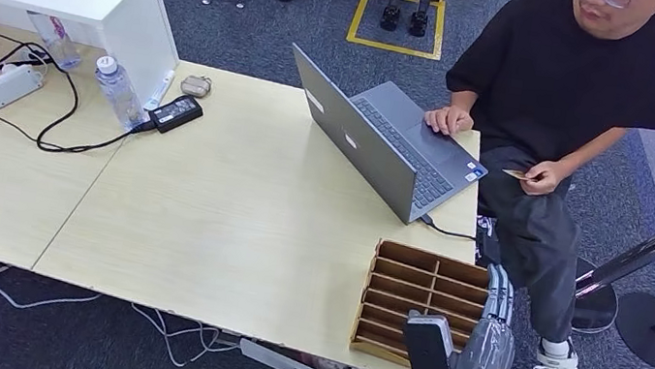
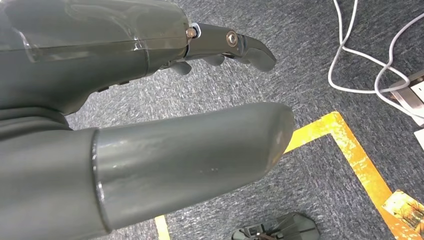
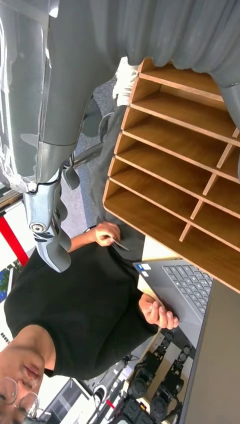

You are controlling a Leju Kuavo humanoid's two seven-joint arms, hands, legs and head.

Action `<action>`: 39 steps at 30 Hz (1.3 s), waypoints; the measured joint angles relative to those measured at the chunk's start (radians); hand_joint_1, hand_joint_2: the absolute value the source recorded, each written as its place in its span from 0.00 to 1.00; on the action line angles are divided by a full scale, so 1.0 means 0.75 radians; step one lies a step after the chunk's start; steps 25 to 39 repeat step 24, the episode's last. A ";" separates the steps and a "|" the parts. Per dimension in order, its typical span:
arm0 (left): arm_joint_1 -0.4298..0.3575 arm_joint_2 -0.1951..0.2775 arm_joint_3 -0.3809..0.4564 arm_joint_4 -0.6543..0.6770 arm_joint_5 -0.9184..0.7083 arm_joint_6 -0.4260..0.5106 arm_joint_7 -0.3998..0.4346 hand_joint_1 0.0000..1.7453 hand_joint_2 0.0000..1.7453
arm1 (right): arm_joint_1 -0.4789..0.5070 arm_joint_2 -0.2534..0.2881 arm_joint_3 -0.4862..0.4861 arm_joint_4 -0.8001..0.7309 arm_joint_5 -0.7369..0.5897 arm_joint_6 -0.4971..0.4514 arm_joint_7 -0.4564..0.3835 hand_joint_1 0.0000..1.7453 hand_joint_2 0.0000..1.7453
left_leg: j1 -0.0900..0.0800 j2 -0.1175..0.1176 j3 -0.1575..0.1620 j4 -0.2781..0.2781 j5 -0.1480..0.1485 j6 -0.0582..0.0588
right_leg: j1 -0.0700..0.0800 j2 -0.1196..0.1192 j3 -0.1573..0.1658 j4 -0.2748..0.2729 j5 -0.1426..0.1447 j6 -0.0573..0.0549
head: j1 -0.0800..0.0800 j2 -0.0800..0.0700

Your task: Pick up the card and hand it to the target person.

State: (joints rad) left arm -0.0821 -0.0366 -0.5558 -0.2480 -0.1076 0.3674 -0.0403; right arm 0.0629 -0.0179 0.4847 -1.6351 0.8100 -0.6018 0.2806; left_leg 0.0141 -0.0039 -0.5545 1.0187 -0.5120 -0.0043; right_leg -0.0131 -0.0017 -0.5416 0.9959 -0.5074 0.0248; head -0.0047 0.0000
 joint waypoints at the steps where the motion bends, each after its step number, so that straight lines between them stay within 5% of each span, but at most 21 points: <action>1: 0.000 0.000 0.000 0.000 0.000 0.000 -0.001 0.00 0.00 | 0.002 0.000 0.001 0.003 -0.002 -0.004 -0.002 0.00 1.00 | 0.000 0.000 0.000 0.000 0.000 0.000 | 0.000 0.000 0.000 0.000 0.000 0.000 | 0.000 0.000; 39: 0.000 -0.002 0.001 0.000 -0.002 0.026 0.012 0.00 0.00 | 0.015 0.000 0.006 0.040 -0.010 -0.038 -0.009 0.00 1.00 | 0.000 0.000 0.000 0.000 0.000 0.000 | 0.000 0.000 0.000 0.000 0.000 0.000 | 0.000 0.000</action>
